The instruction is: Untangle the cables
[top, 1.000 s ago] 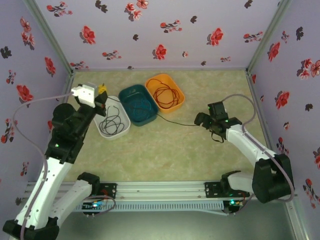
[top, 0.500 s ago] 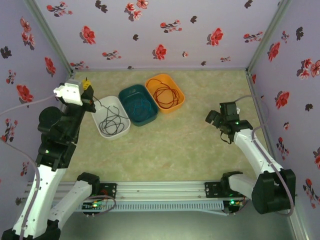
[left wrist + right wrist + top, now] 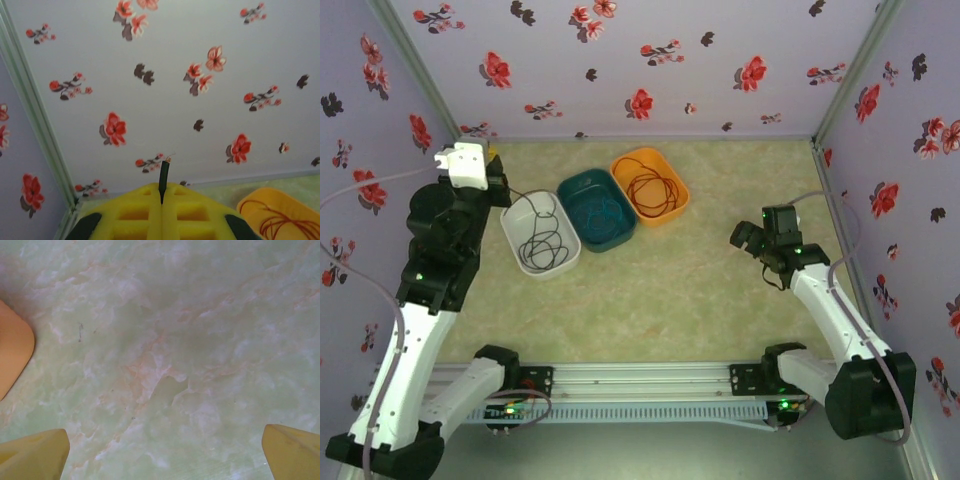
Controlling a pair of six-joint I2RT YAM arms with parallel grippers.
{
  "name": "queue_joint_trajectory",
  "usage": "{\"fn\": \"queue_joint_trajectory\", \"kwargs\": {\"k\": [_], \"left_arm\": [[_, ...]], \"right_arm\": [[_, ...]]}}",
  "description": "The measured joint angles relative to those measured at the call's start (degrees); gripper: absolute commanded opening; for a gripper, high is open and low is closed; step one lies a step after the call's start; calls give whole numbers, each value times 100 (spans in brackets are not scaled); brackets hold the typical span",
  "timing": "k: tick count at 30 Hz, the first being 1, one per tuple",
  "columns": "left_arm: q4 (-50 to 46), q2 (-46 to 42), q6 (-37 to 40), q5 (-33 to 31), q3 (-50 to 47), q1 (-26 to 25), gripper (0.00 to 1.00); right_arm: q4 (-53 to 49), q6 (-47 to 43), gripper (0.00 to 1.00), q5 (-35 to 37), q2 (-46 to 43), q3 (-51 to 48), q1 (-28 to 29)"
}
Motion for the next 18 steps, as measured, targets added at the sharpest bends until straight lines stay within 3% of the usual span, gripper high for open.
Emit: {"fn": "queue_joint_trajectory", "kwargs": {"k": [18], "left_arm": [[-33, 533, 76, 308, -424, 144, 0]], "right_arm": [[-37, -2, 99, -85, -162, -4, -2]]}}
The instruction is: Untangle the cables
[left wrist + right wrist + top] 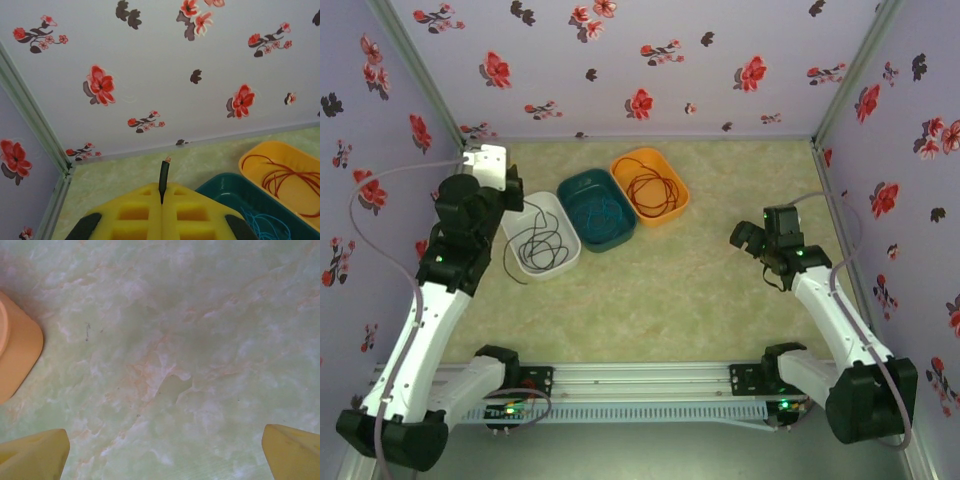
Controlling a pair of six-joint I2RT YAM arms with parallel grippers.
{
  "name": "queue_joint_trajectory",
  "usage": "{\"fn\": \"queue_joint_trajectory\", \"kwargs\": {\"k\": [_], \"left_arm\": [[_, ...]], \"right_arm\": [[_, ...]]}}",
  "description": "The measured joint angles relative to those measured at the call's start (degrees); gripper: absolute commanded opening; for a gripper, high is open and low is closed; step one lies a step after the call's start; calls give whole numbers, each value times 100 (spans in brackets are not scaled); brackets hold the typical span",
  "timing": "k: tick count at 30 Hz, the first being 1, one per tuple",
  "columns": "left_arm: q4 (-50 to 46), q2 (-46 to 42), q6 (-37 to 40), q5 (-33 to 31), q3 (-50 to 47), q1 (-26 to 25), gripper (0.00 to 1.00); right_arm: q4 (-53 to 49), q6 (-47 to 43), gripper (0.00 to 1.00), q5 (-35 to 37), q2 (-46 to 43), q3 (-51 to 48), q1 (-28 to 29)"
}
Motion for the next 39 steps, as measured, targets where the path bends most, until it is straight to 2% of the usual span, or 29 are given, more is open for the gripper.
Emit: {"fn": "queue_joint_trajectory", "kwargs": {"k": [12, 22, 26, 32, 35, 39], "left_arm": [[-203, 772, 503, 501, 1054, 0, 0], [-538, 1189, 844, 1043, 1196, 0, 0], [-1058, 1554, 1058, 1375, 1504, 0, 0], [-2428, 2100, 1432, 1425, 2649, 0, 0], [-3152, 2127, 1613, 1351, 3390, 0, 0], [-3416, 1816, 1845, 1355, 3759, 0, 0]], "right_arm": [[0, 2, 99, -68, -61, -26, 2], [0, 2, 100, -74, -61, -35, 2], [0, 2, 99, -87, -61, -35, 2], [-44, 2, 99, -85, -76, -35, 2], [-111, 2, 99, -85, -120, -35, 2], [-122, 2, 99, -85, -133, -35, 2]]}}
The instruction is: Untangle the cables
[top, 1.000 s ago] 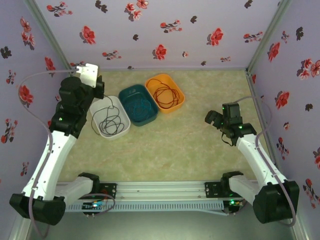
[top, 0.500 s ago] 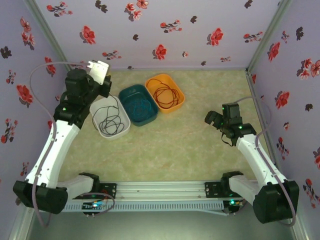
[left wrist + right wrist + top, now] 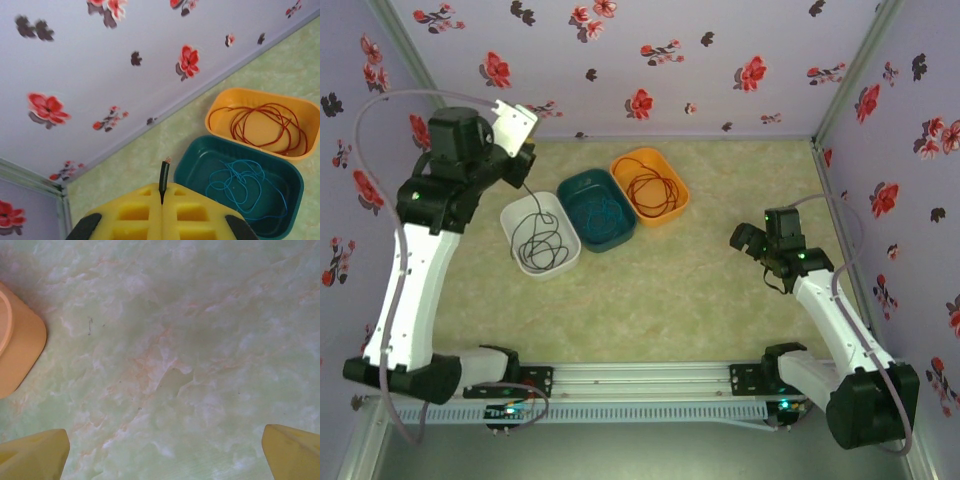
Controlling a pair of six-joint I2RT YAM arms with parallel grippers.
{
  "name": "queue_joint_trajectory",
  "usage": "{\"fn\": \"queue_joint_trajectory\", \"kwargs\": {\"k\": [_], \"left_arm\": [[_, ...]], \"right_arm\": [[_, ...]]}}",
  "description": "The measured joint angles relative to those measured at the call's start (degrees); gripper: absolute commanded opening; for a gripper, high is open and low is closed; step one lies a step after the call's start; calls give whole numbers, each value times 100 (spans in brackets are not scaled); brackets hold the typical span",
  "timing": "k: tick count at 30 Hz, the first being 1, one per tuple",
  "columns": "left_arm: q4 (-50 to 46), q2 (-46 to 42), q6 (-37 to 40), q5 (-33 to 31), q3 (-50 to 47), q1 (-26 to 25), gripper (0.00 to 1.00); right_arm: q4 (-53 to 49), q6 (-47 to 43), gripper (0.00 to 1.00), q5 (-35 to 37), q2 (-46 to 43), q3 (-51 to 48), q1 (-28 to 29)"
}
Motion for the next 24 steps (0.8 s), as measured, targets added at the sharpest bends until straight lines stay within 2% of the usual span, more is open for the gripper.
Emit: {"fn": "queue_joint_trajectory", "kwargs": {"k": [6, 24], "left_arm": [[-17, -293, 234, 122, 0, 0, 0], [398, 256, 616, 173, -48, 15, 0]], "right_arm": [[0, 0, 99, -20, 2, 0, 0], [-4, 0, 99, -24, -101, 0, 0]]}}
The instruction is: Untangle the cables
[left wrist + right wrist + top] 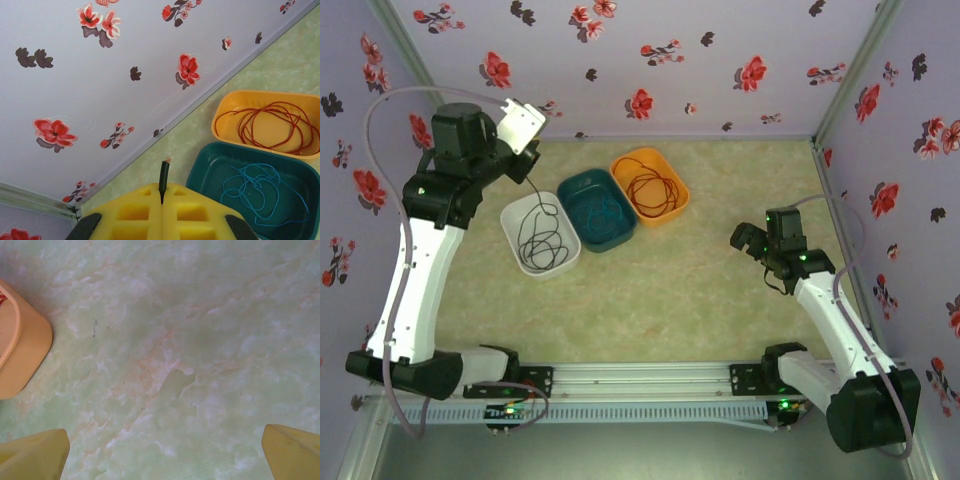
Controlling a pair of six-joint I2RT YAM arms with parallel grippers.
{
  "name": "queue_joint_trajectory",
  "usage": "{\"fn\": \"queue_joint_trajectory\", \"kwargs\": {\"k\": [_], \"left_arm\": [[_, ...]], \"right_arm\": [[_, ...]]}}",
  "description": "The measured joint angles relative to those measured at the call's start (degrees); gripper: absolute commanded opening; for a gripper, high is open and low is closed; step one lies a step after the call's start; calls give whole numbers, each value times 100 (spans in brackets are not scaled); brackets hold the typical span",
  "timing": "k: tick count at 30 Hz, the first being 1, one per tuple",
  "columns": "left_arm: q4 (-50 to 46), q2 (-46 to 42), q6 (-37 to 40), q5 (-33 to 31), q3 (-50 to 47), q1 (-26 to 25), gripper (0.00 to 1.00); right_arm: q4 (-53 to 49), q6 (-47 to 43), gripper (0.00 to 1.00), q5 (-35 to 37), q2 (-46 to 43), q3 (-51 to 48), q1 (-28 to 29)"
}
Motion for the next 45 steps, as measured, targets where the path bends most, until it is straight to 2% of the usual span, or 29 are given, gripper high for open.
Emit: {"fn": "queue_joint_trajectory", "kwargs": {"k": [7, 19, 30, 38, 45], "left_arm": [[354, 20, 2, 17, -348, 17, 0], [376, 111, 74, 15, -737, 24, 0], [-463, 273, 278, 350, -785, 109, 0], [-1034, 743, 39, 787, -968, 492, 0], [-896, 1075, -26, 590, -1272, 885, 0]], "right_arm": [[0, 2, 99, -2, -11, 0, 0], [-2, 2, 99, -46, -136, -2, 0], [0, 4, 99, -87, -144, -98, -2], [2, 4, 99, -118, -144, -122, 0], [2, 7, 99, -131, -144, -188, 0]]}}
